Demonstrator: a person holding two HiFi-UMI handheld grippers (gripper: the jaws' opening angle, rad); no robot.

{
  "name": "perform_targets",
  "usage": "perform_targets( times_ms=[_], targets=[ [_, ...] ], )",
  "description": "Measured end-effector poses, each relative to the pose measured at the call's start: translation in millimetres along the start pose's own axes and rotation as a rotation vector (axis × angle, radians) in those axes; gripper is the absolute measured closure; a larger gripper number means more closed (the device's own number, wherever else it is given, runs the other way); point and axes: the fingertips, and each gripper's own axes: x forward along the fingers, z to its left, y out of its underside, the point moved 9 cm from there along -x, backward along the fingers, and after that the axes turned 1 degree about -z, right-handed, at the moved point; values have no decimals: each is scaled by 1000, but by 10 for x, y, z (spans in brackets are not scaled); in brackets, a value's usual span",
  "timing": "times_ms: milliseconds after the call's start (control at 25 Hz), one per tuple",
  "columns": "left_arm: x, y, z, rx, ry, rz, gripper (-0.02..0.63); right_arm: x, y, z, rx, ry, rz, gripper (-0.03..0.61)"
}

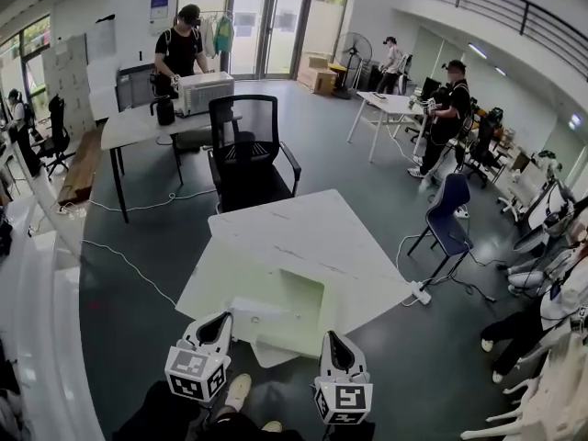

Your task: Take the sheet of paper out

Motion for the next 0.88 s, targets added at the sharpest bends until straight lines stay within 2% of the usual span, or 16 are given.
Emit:
perform_targets(
  times_ms=[200,400,880],
  targets=[
    [-543,48,-278,8,-26,-42,591,-496,4,75,9,-24,-32,561],
    [-899,126,-565,27,-39,-50,590,-884,8,102,7,-45,-43,561],
    [-1125,244,-923,66,-28,-46,591,-1194,33,117,5,-67,-54,561]
  ],
)
